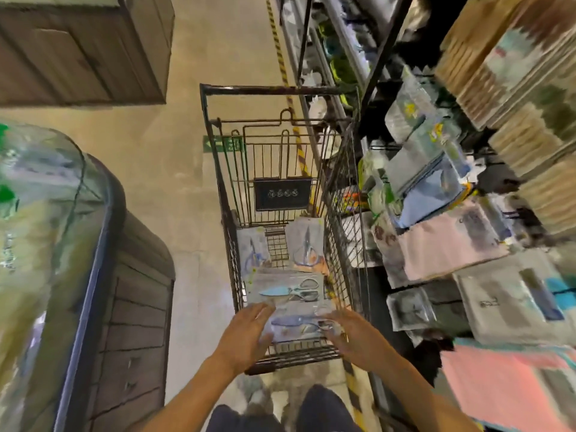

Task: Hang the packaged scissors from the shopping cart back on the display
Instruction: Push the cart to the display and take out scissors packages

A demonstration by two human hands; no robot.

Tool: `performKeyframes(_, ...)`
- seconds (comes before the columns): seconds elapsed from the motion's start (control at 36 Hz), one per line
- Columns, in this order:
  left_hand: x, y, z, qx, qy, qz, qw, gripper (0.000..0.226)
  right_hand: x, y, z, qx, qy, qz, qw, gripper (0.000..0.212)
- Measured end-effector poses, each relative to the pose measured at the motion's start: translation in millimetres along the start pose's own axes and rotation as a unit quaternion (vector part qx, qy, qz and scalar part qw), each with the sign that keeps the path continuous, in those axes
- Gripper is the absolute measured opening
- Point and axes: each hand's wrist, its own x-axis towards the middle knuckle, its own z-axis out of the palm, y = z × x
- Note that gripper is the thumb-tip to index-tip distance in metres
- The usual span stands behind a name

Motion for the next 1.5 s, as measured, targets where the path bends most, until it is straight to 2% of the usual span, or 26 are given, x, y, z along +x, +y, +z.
performKeyframes(0.06, 8, -7, 10, -0.01, -0.014, -0.013, 1.0, 0.057, 8, 3, 0, -0.013, -0.011, 0.014, 1.0, 0.046)
performKeyframes(0.22, 33, -13, 39, -0.029, -0.029, -0.063, 0.997, 0.046, 49, 26, 12, -0.005, -0.066, 0.026, 0.997, 0.042)
performKeyframes(0.36, 54, -18, 66, -0.038, -0.025, -0.104, 0.994, 0.071, 87, 53, 35, 0.019, -0.088, 0.048, 0.995, 0.04)
performKeyframes(0.42, 64, -14, 71, -0.051, -0.05, -0.134, 0.988, 0.061, 99, 65, 45, 0.048, -0.1, 0.046, 0.993, 0.039)
performKeyframes(0.53, 82, -25, 100, -0.061, -0.064, -0.162, 0.983, 0.054, 138, 101, 90, 0.049, -0.121, 0.031, 0.991, 0.026)
performKeyframes(0.61, 89, -38, 128, -0.059, -0.083, -0.176, 0.979, 0.063, 163, 133, 128, 0.045, -0.149, 0.029, 0.987, 0.023)
performKeyframes(0.67, 91, -46, 143, -0.067, -0.089, -0.19, 0.975, 0.072, 172, 142, 141, 0.026, -0.144, 0.019, 0.989, 0.033)
performKeyframes(0.78, 94, -57, 166, -0.086, -0.102, -0.216, 0.967, 0.079, 184, 133, 148, 0.013, -0.119, 0.0, 0.993, 0.067)
performKeyframes(0.92, 93, -69, 180, -0.069, -0.11, -0.219, 0.967, 0.074, 197, 154, 173, -0.072, -0.074, -0.053, 0.993, 0.087)
performKeyframes(1.08, 88, -77, 182, -0.069, -0.122, -0.218, 0.966, 0.065, 204, 144, 173, -0.074, -0.022, -0.088, 0.993, 0.104)
performKeyframes(1.17, 87, -79, 180, -0.068, -0.128, -0.223, 0.964, 0.063, 203, 141, 171, -0.11, 0.002, -0.086, 0.99, 0.113)
performKeyframes(1.22, 86, -76, 177, -0.067, -0.13, -0.225, 0.963, 0.063, 202, 136, 166, -0.124, -0.011, -0.077, 0.989, 0.11)
performKeyframes(1.33, 88, -67, 169, -0.058, -0.144, -0.226, 0.962, 0.064, 198, 134, 159, -0.113, -0.068, -0.028, 0.991, 0.073)
performKeyframes(1.44, 88, -59, 156, -0.071, -0.16, -0.23, 0.957, 0.061, 195, 129, 146, -0.109, -0.096, -0.059, 0.988, 0.079)
performKeyframes(1.5, 89, -54, 143, -0.079, -0.154, -0.231, 0.957, 0.057, 194, 121, 132, -0.109, -0.082, -0.07, 0.988, 0.083)
